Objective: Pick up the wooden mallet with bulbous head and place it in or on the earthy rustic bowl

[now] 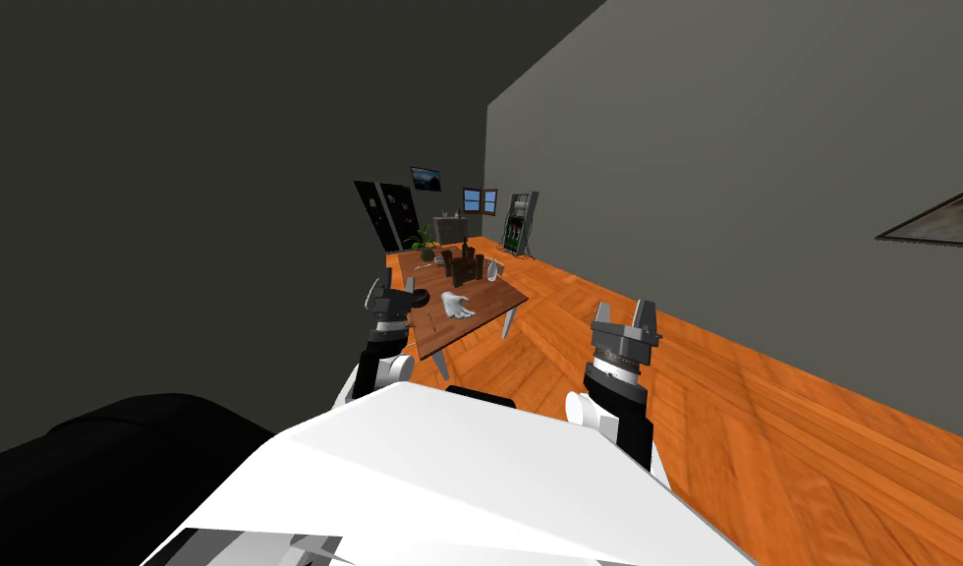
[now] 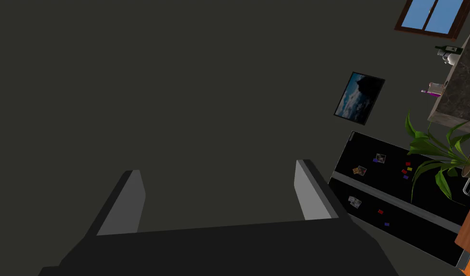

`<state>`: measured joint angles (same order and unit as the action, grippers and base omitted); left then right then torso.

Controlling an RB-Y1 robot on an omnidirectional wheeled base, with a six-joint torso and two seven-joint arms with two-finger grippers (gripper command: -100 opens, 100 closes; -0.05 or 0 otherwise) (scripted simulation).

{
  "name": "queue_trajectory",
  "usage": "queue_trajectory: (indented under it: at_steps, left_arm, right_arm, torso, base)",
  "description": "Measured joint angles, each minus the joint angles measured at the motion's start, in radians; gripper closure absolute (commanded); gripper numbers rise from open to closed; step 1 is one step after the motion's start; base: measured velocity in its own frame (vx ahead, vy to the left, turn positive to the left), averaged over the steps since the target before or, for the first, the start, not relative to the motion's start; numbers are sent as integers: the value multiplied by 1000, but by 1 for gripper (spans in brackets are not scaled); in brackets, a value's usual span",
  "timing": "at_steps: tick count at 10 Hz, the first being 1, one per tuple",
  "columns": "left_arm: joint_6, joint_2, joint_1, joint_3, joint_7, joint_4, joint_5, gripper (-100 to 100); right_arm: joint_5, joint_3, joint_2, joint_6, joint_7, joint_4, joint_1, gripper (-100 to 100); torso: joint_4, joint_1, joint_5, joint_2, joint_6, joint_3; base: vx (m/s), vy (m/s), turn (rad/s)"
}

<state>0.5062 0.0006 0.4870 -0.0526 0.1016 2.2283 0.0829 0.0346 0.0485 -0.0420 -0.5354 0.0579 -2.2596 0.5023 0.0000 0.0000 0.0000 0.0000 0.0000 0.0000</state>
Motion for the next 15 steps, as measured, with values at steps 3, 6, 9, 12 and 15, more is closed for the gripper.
queue_trajectory:
  at_steps: [3,6,9,12,15]
  left_arm:
    - [-35,61,-30,-31,32,-59,21,-100]
    - [-88,99,-61,-73,77,-120,51,-100]
    - [-128,126,-92,-122,136,-209,87,-100]
    - [-172,141,-114,-165,187,-275,119,-100]
    - [-226,153,-154,-209,233,-352,149,-100]
  right_arm:
    - [0,0,0,0,0,0,0,0]
    - [0,0,0,0,0,0,0,0]
    - [0,0,0,0,0,0,0,0]
    - [0,0,0,0,0,0,0,0]
    - [0,0,0,0,0,0,0,0]
  torso:
    - [-1,-3,-1,-3,0,-2]
    - [-1,-2,0,-4,0,-3]
    - [-1,-3,-1,-4,0,-3]
    - [-1,-3,-1,-4,0,-2]
    - [-1,-2,-1,-4,0,-2]
  base:
    - [49,-49,31]
    - [62,-43,30]
    - [65,-61,39]
    - [53,-51,33]
    - [57,-44,33]
